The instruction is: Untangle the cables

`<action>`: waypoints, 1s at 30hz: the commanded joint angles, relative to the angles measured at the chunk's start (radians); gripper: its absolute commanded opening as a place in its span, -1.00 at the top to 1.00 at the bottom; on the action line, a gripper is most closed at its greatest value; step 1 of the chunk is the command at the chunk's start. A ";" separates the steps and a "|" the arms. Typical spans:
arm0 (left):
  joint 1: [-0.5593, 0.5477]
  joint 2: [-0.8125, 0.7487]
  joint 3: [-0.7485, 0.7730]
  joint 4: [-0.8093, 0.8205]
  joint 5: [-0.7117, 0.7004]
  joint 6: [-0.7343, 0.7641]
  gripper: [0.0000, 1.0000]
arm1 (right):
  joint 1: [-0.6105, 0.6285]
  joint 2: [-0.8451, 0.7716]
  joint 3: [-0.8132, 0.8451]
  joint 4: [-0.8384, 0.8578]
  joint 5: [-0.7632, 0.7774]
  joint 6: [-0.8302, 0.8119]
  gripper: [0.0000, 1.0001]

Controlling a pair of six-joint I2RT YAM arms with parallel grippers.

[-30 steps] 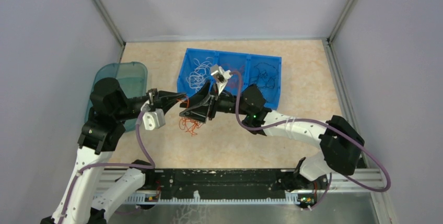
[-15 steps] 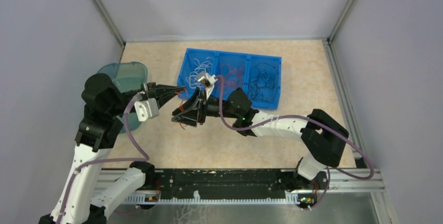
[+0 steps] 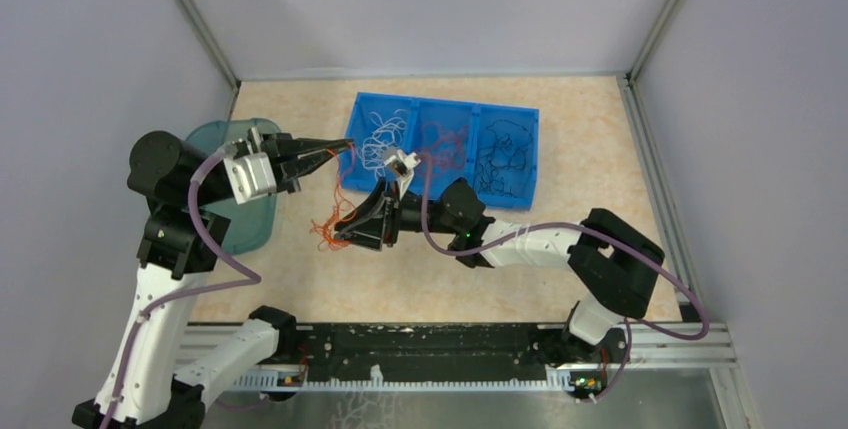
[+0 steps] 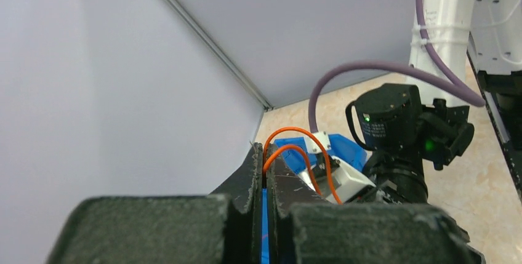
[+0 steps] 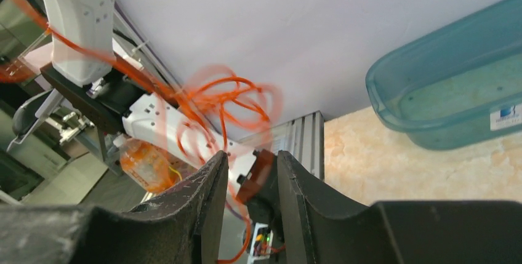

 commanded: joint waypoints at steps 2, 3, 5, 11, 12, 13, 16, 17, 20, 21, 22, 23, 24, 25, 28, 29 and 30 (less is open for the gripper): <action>-0.005 0.023 0.059 0.119 -0.003 -0.136 0.98 | 0.012 0.001 -0.024 0.079 -0.003 0.009 0.28; -0.005 0.028 0.065 0.119 -0.001 -0.143 0.98 | 0.012 0.001 -0.024 0.077 -0.002 0.007 0.29; -0.006 0.031 0.069 0.119 -0.002 -0.149 0.98 | 0.012 -0.009 -0.031 0.077 0.001 0.003 0.29; -0.006 0.028 0.070 0.141 -0.012 -0.177 0.98 | 0.012 -0.061 -0.062 0.008 0.024 -0.058 0.30; -0.006 0.028 0.074 0.158 -0.019 -0.184 0.99 | 0.012 -0.061 -0.073 0.008 0.027 -0.060 0.30; -0.005 0.032 0.085 0.172 -0.023 -0.190 0.98 | 0.013 -0.058 -0.085 0.007 0.029 -0.064 0.31; -0.005 0.059 0.139 0.189 -0.036 -0.190 0.99 | 0.013 -0.038 -0.135 0.014 0.056 -0.074 0.33; -0.005 0.067 0.159 0.196 -0.044 -0.191 0.99 | 0.014 -0.026 -0.154 0.023 0.068 -0.074 0.33; -0.005 0.091 0.226 0.210 -0.052 -0.188 0.99 | 0.013 0.008 -0.199 0.051 0.101 -0.068 0.37; -0.006 0.097 0.242 0.216 -0.052 -0.191 0.99 | 0.014 0.016 -0.212 0.059 0.112 -0.067 0.38; -0.006 0.102 0.256 0.221 -0.055 -0.195 0.99 | 0.013 0.022 -0.227 0.066 0.124 -0.067 0.39; -0.006 0.104 0.266 0.225 -0.056 -0.197 0.99 | 0.014 0.024 -0.239 0.071 0.136 -0.069 0.39; -0.006 0.107 0.277 0.227 -0.057 -0.198 1.00 | 0.015 0.025 -0.249 0.071 0.146 -0.074 0.39; -0.006 0.108 0.285 0.226 -0.059 -0.198 1.00 | 0.014 0.025 -0.258 0.064 0.156 -0.081 0.39; -0.005 0.114 0.310 0.230 -0.064 -0.197 1.00 | 0.015 0.017 -0.288 0.034 0.193 -0.111 0.39; -0.005 0.116 0.322 0.230 -0.064 -0.198 1.00 | 0.015 0.013 -0.295 0.012 0.207 -0.125 0.39; -0.006 0.121 0.333 0.230 -0.066 -0.199 0.99 | 0.014 0.007 -0.300 -0.022 0.230 -0.141 0.38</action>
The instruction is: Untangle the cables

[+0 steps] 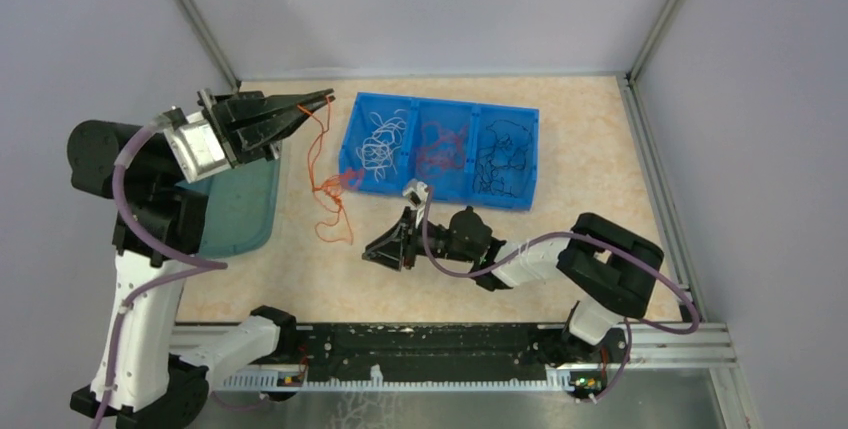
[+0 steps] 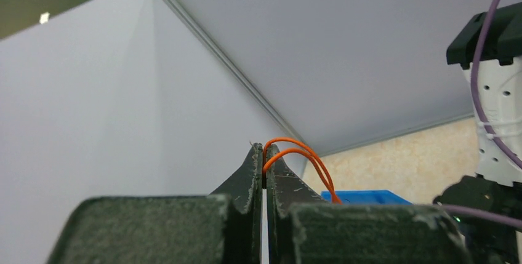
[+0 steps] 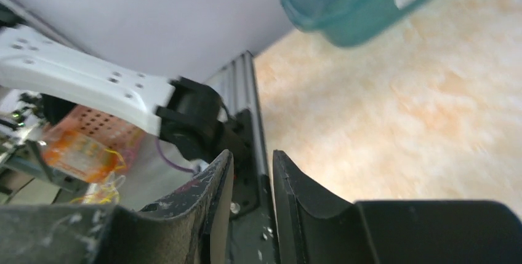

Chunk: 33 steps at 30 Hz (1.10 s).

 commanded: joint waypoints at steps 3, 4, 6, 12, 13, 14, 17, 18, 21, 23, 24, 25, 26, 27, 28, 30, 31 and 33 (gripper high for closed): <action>-0.005 0.008 0.104 0.082 -0.034 -0.033 0.99 | 0.008 -0.023 -0.066 -0.147 0.104 -0.132 0.26; -0.005 0.007 0.108 0.070 -0.030 -0.037 1.00 | 0.009 -0.048 -0.075 -0.166 0.112 -0.151 0.21; -0.005 0.001 0.100 0.023 -0.002 -0.032 1.00 | 0.006 -0.132 -0.084 -0.222 0.143 -0.195 0.08; -0.005 -0.071 -0.053 -0.071 0.063 -0.014 0.98 | -0.071 -0.477 0.036 -0.472 0.135 -0.307 -0.31; -0.005 -0.085 -0.080 -0.071 0.063 -0.019 0.99 | -0.076 -0.512 0.072 -0.510 0.130 -0.333 -0.34; -0.005 -0.095 -0.109 -0.070 0.065 -0.025 0.99 | -0.076 -0.537 0.108 -0.550 0.129 -0.361 -0.35; -0.005 -0.119 -0.171 -0.072 0.073 -0.045 0.99 | -0.076 -0.566 0.206 -0.613 0.092 -0.397 -0.35; -0.005 -0.125 -0.183 -0.071 0.079 -0.051 0.99 | -0.077 -0.564 0.233 -0.623 0.078 -0.399 -0.35; -0.005 -0.132 -0.210 -0.071 0.087 -0.069 0.99 | -0.077 -0.545 0.281 -0.589 0.028 -0.380 -0.33; -0.005 -0.136 -0.219 -0.072 0.090 -0.073 0.99 | -0.076 -0.518 0.299 -0.541 0.004 -0.349 -0.29; -0.005 -0.137 -0.223 -0.072 0.090 -0.073 0.99 | -0.075 -0.501 0.308 -0.515 -0.007 -0.328 -0.28; -0.005 -0.138 -0.224 -0.076 0.088 -0.071 0.99 | -0.074 -0.486 0.315 -0.485 -0.019 -0.307 -0.26; -0.005 -0.139 -0.225 -0.082 0.089 -0.065 1.00 | -0.071 -0.467 0.323 -0.456 -0.030 -0.287 -0.23; -0.005 -0.140 -0.227 -0.088 0.089 -0.058 1.00 | -0.067 -0.452 0.334 -0.423 -0.036 -0.270 -0.22; -0.005 -0.140 -0.228 -0.093 0.088 -0.052 1.00 | -0.059 -0.437 0.349 -0.415 -0.037 -0.269 -0.20; -0.005 -0.143 -0.234 -0.096 0.087 -0.045 1.00 | -0.035 -0.405 0.382 -0.422 -0.029 -0.281 -0.19; -0.005 -0.144 -0.236 -0.096 0.088 -0.045 1.00 | -0.029 -0.391 0.394 -0.421 -0.027 -0.284 -0.18; -0.005 -0.146 -0.240 -0.096 0.090 -0.046 1.00 | -0.023 -0.372 0.405 -0.395 -0.037 -0.266 -0.18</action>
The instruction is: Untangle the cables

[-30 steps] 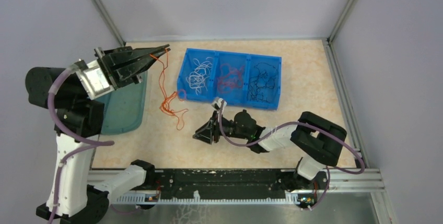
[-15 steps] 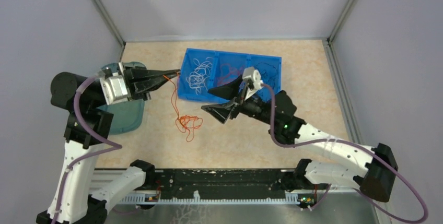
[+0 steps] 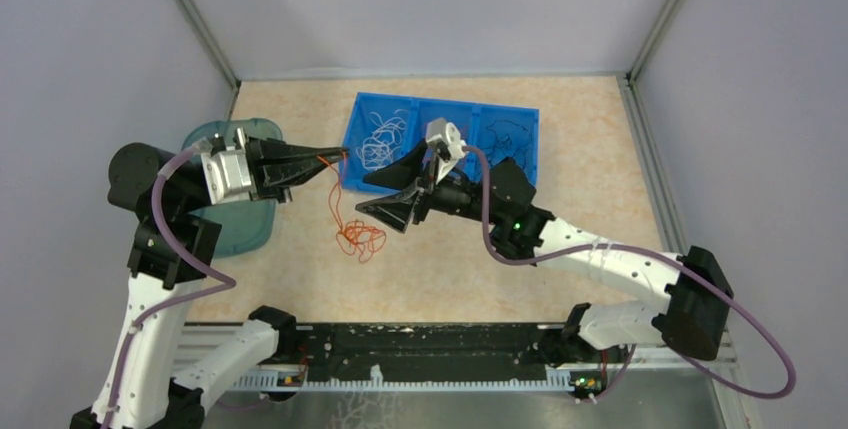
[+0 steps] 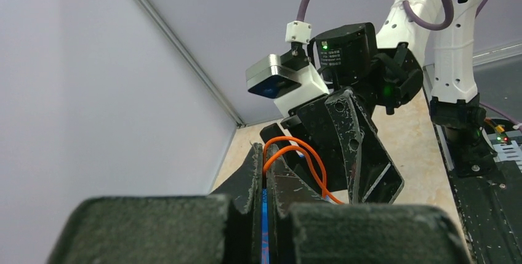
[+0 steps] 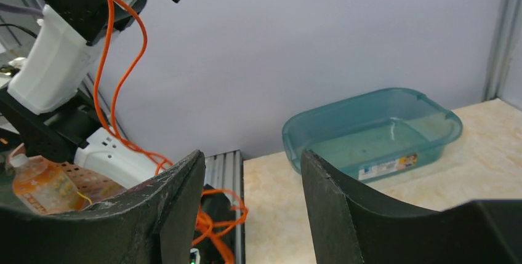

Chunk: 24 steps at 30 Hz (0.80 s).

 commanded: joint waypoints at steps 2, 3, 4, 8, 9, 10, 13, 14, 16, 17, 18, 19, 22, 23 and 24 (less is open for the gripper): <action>-0.004 -0.014 -0.018 -0.010 0.020 0.007 1.00 | 0.026 0.024 0.086 0.151 -0.046 0.065 -0.19; -0.004 -0.017 -0.021 -0.011 0.022 0.007 1.00 | 0.026 0.028 0.080 0.172 -0.054 0.081 -0.20; -0.004 -0.017 -0.023 -0.011 0.025 0.008 1.00 | 0.025 0.032 0.078 0.194 -0.061 0.099 -0.21; -0.004 -0.020 -0.031 -0.010 0.030 0.012 1.00 | 0.025 0.050 0.072 0.270 -0.092 0.162 -0.26; -0.004 -0.019 -0.030 -0.010 0.030 0.012 1.00 | 0.025 0.056 0.077 0.277 -0.102 0.174 -0.27; -0.004 -0.019 -0.030 -0.010 0.032 0.011 1.00 | 0.026 0.065 0.084 0.277 -0.109 0.190 -0.28; -0.004 -0.016 -0.029 -0.011 0.034 0.011 1.00 | 0.033 0.077 0.101 0.241 -0.084 0.181 -0.27; -0.004 -0.017 -0.030 -0.010 0.035 0.012 1.00 | 0.037 0.080 0.110 0.214 -0.069 0.170 -0.27; -0.004 -0.018 -0.031 -0.011 0.035 0.013 1.00 | 0.041 0.086 0.114 0.213 -0.063 0.167 -0.27; -0.004 -0.018 -0.032 -0.010 0.035 0.013 1.00 | 0.041 0.090 0.115 0.219 -0.061 0.176 -0.27; -0.004 -0.019 -0.033 -0.011 0.035 0.014 1.00 | 0.041 0.093 0.117 0.229 -0.064 0.186 -0.27; -0.004 -0.019 -0.034 -0.010 0.035 0.016 1.00 | 0.044 0.098 0.118 0.239 -0.068 0.194 -0.27; -0.004 -0.018 -0.036 -0.011 0.036 0.019 1.00 | 0.044 0.110 0.124 0.264 -0.079 0.220 -0.28; -0.004 -0.019 -0.036 -0.011 0.036 0.019 1.00 | 0.044 0.115 0.124 0.269 -0.081 0.226 -0.28; -0.004 -0.019 -0.035 -0.011 0.036 0.020 1.00 | 0.045 0.119 0.126 0.271 -0.084 0.232 -0.28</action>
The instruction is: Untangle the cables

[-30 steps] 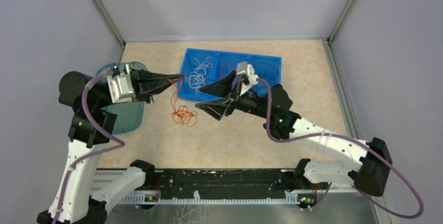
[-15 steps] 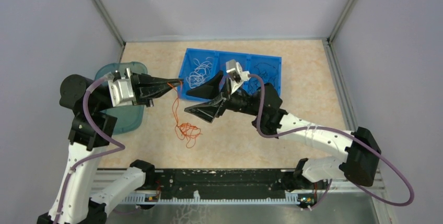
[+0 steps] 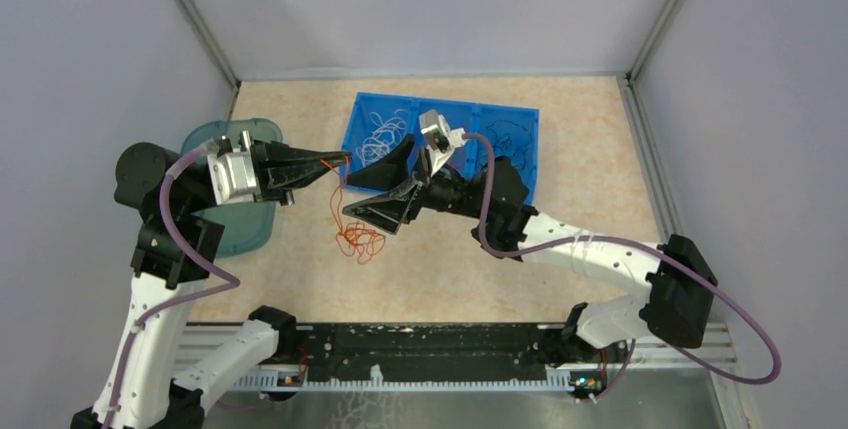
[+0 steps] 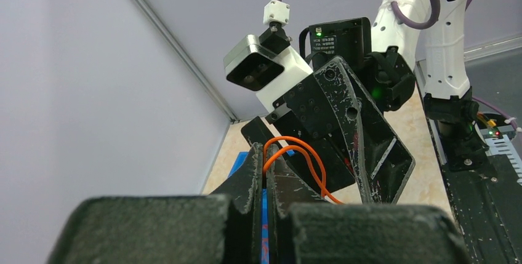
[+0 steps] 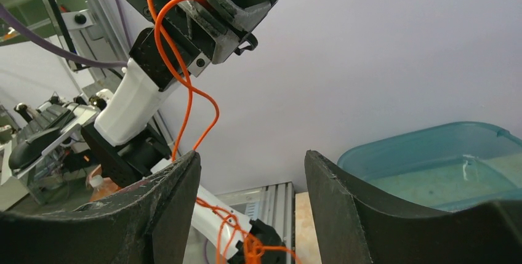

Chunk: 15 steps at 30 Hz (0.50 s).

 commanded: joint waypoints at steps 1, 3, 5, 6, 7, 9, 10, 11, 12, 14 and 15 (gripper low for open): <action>-0.004 -0.006 -0.009 0.002 0.023 0.009 1.00 | 0.009 0.019 0.062 0.080 -0.014 0.046 -0.28; -0.004 -0.007 -0.009 0.001 0.022 0.010 1.00 | 0.011 0.027 0.069 0.088 -0.021 0.052 -0.28; -0.004 -0.007 -0.009 0.001 0.022 0.011 1.00 | 0.015 0.035 0.075 0.091 -0.024 0.054 -0.27; -0.004 -0.007 -0.008 0.002 0.022 0.011 1.00 | 0.017 0.038 0.079 0.092 -0.023 0.057 -0.27; -0.003 -0.007 -0.007 0.001 0.023 0.011 1.00 | 0.019 0.042 0.080 0.096 -0.024 0.058 -0.27; -0.004 -0.007 -0.006 0.001 0.023 0.012 1.00 | 0.022 0.052 0.084 0.107 -0.026 0.065 -0.27; -0.004 -0.005 -0.006 0.002 0.023 0.011 1.00 | 0.023 0.056 0.087 0.114 -0.029 0.071 -0.27; -0.004 -0.005 -0.006 0.001 0.023 0.012 1.00 | 0.024 0.062 0.089 0.121 -0.033 0.078 -0.27; -0.004 -0.004 -0.006 0.002 0.023 0.013 1.00 | 0.024 0.065 0.091 0.131 -0.037 0.084 -0.27; -0.004 -0.005 -0.007 -0.004 0.023 0.021 1.00 | 0.024 0.069 0.091 0.142 -0.042 0.098 -0.27; -0.004 -0.005 -0.007 -0.009 0.024 0.029 1.00 | 0.025 0.069 0.090 0.142 -0.042 0.099 -0.27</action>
